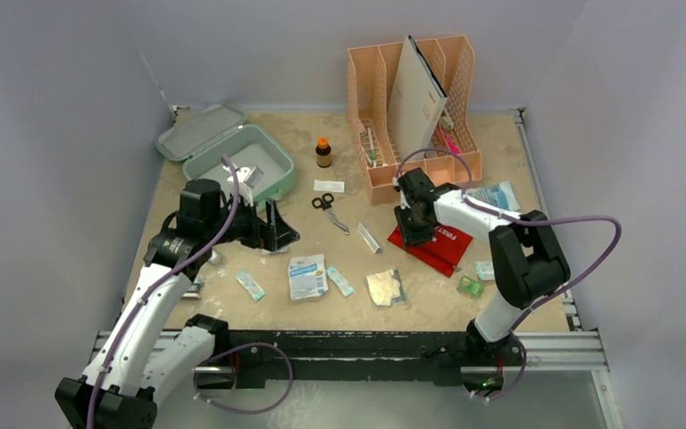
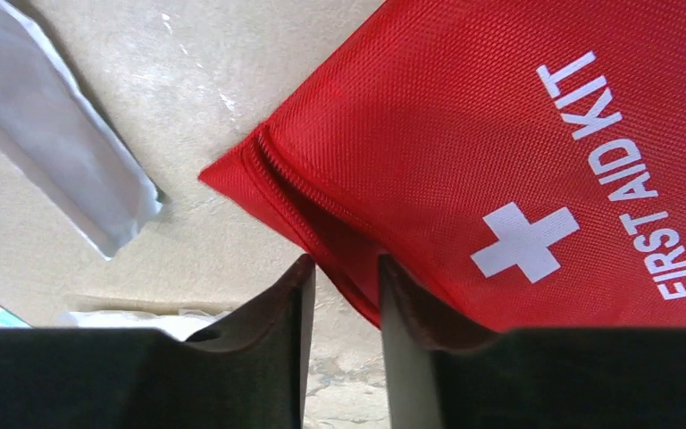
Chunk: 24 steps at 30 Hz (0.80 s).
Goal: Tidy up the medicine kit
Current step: Pick up the medicine pouch from the center of the board.
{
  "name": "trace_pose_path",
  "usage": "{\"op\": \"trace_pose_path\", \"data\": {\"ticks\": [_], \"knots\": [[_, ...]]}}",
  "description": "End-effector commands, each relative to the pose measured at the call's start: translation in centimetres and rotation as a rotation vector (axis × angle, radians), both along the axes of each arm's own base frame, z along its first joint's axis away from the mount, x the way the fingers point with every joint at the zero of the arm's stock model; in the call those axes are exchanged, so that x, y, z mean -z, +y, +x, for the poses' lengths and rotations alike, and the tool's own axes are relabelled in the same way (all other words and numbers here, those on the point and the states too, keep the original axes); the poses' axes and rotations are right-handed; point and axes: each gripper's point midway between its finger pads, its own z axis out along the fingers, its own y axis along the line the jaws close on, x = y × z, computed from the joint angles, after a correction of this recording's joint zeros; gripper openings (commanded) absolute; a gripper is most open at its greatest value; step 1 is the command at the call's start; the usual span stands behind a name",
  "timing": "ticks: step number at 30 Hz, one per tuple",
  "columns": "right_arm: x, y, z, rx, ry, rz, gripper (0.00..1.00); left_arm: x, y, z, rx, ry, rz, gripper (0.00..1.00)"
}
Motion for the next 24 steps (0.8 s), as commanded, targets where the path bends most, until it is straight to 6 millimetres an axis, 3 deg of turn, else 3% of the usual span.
{"op": "trace_pose_path", "data": {"ticks": [1,4,5,11,15,18,24], "knots": [[-2.9,0.8,1.3,-0.021,-0.071,0.049,0.26,-0.5,0.2,0.5,-0.006,-0.038,0.009,0.89],[-4.0,0.7,1.7,-0.020,-0.110,0.049,0.03,-0.6,0.0,0.5,0.003,-0.038,-0.003,0.89],[-4.3,0.6,1.7,-0.019,-0.113,0.048,0.00,-0.7,-0.2,0.4,0.015,-0.036,-0.013,0.89],[-8.5,0.5,1.5,0.018,-0.169,0.077,0.00,-0.7,-0.6,0.7,0.028,-0.020,-0.029,0.88],[-12.8,2.6,1.0,0.038,-0.192,0.224,0.00,-1.3,-0.9,1.3,0.017,-0.022,-0.052,0.87],[-15.6,4.2,0.4,0.094,-0.194,0.351,0.00,-2.9,-1.4,1.9,0.014,-0.016,-0.085,0.85],[-19.8,8.2,-0.7,0.209,-0.164,0.631,0.00,-5.6,-3.3,2.4,0.056,0.019,-0.218,0.83]]}}
